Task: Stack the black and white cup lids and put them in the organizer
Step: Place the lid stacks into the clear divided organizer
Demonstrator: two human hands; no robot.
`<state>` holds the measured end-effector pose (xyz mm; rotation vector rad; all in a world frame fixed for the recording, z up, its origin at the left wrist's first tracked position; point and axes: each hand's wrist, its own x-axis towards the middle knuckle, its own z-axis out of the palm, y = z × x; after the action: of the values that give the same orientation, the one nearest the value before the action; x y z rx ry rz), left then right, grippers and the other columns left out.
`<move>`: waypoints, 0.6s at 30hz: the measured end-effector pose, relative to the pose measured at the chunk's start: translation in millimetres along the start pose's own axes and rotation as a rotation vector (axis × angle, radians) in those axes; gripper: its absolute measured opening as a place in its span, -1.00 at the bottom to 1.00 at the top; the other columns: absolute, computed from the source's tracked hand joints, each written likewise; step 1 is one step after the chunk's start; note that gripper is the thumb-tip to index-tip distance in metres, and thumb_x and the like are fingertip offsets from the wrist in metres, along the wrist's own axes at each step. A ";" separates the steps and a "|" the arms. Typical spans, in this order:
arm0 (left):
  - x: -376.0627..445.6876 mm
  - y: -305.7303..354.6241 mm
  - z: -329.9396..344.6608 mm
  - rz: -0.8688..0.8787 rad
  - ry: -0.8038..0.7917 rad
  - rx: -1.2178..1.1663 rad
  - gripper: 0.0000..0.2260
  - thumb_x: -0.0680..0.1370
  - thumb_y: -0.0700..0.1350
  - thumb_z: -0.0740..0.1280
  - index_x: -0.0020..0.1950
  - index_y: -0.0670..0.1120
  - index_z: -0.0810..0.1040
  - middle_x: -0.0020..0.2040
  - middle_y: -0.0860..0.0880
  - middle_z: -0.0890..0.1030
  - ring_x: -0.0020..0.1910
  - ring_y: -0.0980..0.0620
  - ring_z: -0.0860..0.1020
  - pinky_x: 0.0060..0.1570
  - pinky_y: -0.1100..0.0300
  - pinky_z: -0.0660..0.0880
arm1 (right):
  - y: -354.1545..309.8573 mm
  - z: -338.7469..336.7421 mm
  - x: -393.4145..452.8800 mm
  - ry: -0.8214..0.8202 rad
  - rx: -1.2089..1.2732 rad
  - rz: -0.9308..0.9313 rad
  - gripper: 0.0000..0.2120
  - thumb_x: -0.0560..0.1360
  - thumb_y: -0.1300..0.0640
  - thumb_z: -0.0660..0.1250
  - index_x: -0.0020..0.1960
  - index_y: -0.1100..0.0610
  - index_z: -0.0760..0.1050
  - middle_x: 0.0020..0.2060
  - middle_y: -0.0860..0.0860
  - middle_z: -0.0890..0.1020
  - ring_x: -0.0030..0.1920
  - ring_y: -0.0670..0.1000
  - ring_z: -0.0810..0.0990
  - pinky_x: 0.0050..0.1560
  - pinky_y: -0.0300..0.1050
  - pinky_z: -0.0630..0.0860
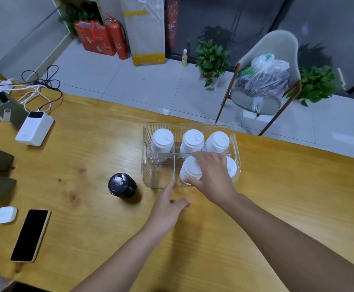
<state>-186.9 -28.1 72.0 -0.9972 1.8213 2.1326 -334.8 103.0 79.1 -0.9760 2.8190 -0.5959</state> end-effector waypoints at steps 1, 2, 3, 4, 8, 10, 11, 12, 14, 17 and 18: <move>-7.3 0.0 -14.3 0.018 0.021 0.018 -0.49 0.66 -0.18 0.48 0.54 0.16 0.46 0.36 0.24 0.59 0.09 -0.10 0.76 0.03 0.10 0.70 | -10.0 1.1 -2.4 0.006 0.025 -0.007 -0.30 0.44 -0.28 0.57 0.46 -0.01 0.48 0.31 -0.09 0.60 0.33 0.05 0.49 0.39 0.00 0.23; -13.0 0.2 -27.3 0.039 0.042 0.027 -0.55 0.65 -0.18 0.50 0.50 0.12 0.54 0.34 0.22 0.64 0.08 -0.12 0.75 -0.01 0.14 0.69 | -19.1 2.9 -4.9 -0.004 0.041 -0.020 -0.30 0.46 -0.26 0.57 0.48 -0.01 0.47 0.33 -0.08 0.60 0.35 0.05 0.49 0.39 -0.01 0.23; -18.9 -1.2 -45.7 0.057 0.066 0.038 -0.60 0.64 -0.19 0.51 0.45 0.09 0.61 0.30 0.20 0.69 0.04 -0.11 0.74 -0.05 0.16 0.67 | -32.8 7.3 -6.6 -0.022 0.053 -0.043 -0.31 0.47 -0.24 0.57 0.49 -0.01 0.46 0.36 -0.08 0.59 0.37 0.05 0.49 0.39 -0.02 0.24; -23.3 -2.6 -62.2 0.068 0.087 0.042 -0.64 0.62 -0.22 0.52 0.38 0.07 0.68 0.24 0.15 0.73 -0.01 -0.07 0.72 -0.11 0.17 0.65 | -44.6 12.1 -7.8 -0.046 0.066 -0.065 -0.33 0.49 -0.20 0.57 0.50 -0.01 0.45 0.39 -0.08 0.57 0.37 0.05 0.48 0.39 -0.01 0.27; -35.0 -23.1 -133.2 -0.013 0.207 0.102 -0.84 0.57 -0.25 0.54 0.05 0.00 0.77 -0.03 0.01 0.78 -0.18 0.09 0.65 -0.24 0.17 0.50 | -105.6 39.6 -9.0 -0.127 0.150 -0.152 -0.36 0.55 -0.05 0.55 0.55 0.02 0.41 0.48 -0.03 0.49 0.43 0.06 0.46 0.45 0.05 0.45; -33.0 -38.7 -159.4 -0.081 0.252 0.109 -0.89 0.56 -0.21 0.57 0.01 -0.01 0.77 -0.07 -0.03 0.74 -0.26 0.10 0.60 -0.26 0.16 0.49 | -133.4 52.7 -7.2 -0.148 0.182 -0.190 -0.38 0.56 0.00 0.53 0.56 0.04 0.41 0.48 -0.02 0.48 0.46 0.04 0.43 0.44 0.00 0.46; -30.8 -45.9 -172.7 -0.099 0.269 0.119 -0.90 0.56 -0.20 0.58 0.01 -0.02 0.76 -0.06 -0.05 0.73 -0.28 0.08 0.59 -0.27 0.17 0.49 | -148.9 61.3 -4.8 -0.159 0.206 -0.200 -0.39 0.56 0.02 0.53 0.55 0.05 0.41 0.48 -0.02 0.48 0.46 0.02 0.42 0.44 -0.04 0.44; -26.6 -50.3 -180.7 -0.107 0.280 0.124 -0.90 0.57 -0.20 0.58 0.03 -0.03 0.74 -0.03 -0.07 0.73 -0.27 0.07 0.59 -0.27 0.17 0.51 | -159.7 68.0 -2.2 -0.169 0.232 -0.202 -0.39 0.57 0.03 0.53 0.55 0.06 0.41 0.48 -0.02 0.47 0.47 0.01 0.42 0.44 -0.06 0.44; -14.7 -57.8 -196.4 -0.108 0.301 0.117 -0.84 0.55 -0.23 0.57 0.08 -0.04 0.71 0.07 -0.13 0.74 -0.20 0.04 0.64 -0.24 0.16 0.57 | -178.9 84.6 3.9 -0.199 0.270 -0.183 -0.37 0.56 0.03 0.54 0.55 0.06 0.39 0.49 -0.03 0.45 0.47 0.00 0.45 0.45 -0.04 0.47; 7.7 -62.1 -210.2 -0.086 0.307 0.094 -0.76 0.55 -0.24 0.58 0.16 -0.05 0.66 0.20 -0.06 0.69 -0.16 0.02 0.68 -0.14 0.10 0.68 | -190.8 109.6 13.5 -0.250 0.254 -0.114 -0.24 0.54 0.01 0.56 0.63 0.07 0.30 0.58 -0.02 0.35 0.54 0.05 0.42 0.49 -0.02 0.46; 15.0 -62.7 -214.2 -0.079 0.297 0.091 -0.72 0.56 -0.22 0.58 0.22 -0.04 0.63 0.25 0.00 0.66 -0.12 0.04 0.70 -0.09 0.09 0.71 | -193.5 117.9 16.9 -0.271 0.233 -0.094 -0.19 0.54 0.00 0.57 0.66 0.07 0.25 0.63 0.00 0.30 0.57 0.07 0.38 0.50 -0.01 0.45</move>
<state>-84.9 -215.6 5.0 -1.4000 1.9476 1.9208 -211.5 -85.2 47.5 -1.0582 2.4167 -0.7230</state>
